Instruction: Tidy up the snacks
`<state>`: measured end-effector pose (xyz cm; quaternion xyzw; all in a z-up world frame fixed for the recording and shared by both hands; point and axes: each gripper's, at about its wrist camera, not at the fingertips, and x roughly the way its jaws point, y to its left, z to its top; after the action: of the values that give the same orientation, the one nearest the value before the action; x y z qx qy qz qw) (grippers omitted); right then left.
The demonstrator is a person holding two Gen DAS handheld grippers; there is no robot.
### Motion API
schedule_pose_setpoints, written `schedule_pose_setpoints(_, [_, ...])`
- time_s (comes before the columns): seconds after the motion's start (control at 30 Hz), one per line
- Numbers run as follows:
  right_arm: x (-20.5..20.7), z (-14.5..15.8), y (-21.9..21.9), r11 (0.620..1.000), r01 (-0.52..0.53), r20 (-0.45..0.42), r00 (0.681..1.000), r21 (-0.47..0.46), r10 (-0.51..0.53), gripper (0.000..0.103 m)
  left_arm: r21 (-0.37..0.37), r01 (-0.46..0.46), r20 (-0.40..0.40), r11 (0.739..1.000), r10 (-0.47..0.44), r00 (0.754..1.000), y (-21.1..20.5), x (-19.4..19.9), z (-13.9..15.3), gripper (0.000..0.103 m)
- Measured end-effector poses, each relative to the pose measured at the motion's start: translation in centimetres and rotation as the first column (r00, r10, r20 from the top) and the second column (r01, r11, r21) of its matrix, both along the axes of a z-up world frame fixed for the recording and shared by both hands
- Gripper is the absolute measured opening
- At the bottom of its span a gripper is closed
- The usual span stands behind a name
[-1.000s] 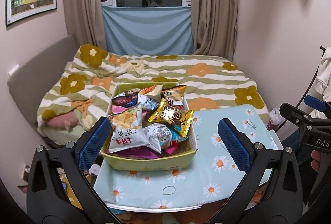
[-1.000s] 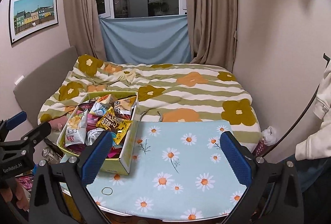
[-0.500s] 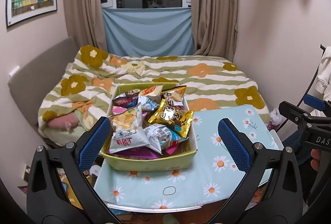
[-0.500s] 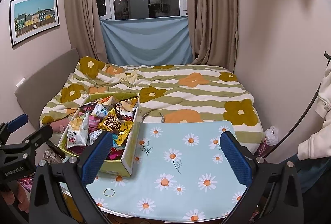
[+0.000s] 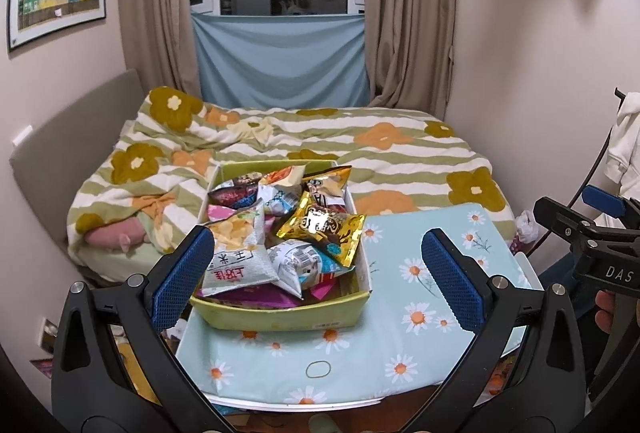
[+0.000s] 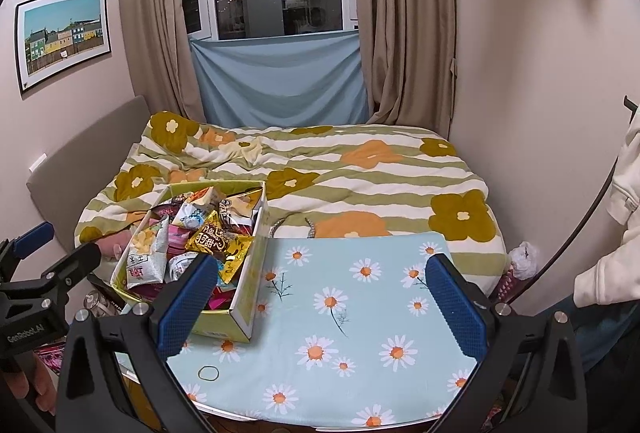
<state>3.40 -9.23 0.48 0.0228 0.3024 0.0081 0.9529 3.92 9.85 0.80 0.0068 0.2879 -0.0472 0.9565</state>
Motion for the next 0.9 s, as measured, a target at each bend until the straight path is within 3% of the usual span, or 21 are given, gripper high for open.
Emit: schedule_pose_setpoints(0.9, [0.04,-0.17,0.13,1.0,0.012,-0.01,1.0,0.002,-0.012,0.103,0.021,-0.027,0.019,0.999,0.027,0.999,0.13,0.0,0.06,0.103])
